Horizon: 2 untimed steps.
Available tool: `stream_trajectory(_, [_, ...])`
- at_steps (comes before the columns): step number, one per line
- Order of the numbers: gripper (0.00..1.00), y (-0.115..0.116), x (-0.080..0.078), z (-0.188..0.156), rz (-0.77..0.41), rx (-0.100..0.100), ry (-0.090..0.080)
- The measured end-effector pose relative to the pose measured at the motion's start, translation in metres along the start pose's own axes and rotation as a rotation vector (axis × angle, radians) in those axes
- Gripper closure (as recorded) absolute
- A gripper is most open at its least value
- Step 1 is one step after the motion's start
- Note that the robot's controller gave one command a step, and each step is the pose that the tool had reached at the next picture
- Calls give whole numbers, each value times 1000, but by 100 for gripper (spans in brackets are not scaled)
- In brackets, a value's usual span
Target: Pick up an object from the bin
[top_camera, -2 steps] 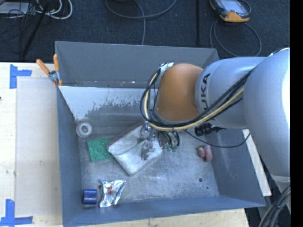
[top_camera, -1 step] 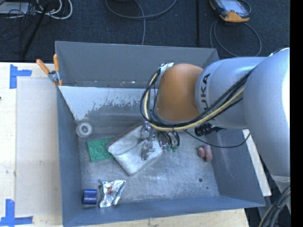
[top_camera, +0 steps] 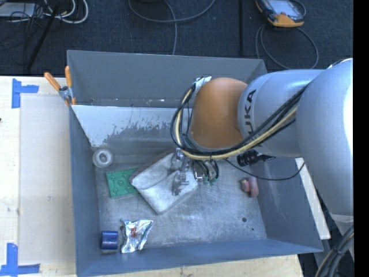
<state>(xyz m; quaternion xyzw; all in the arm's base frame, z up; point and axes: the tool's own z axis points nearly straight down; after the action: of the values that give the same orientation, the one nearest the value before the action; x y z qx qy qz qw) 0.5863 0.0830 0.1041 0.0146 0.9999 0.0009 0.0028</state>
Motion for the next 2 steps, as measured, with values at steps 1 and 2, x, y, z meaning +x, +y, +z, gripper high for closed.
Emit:
stream_trajectory(1, [100,0,0,0,0,0,0])
stream_trajectory(2, [100,0,0,0,0,0,0])
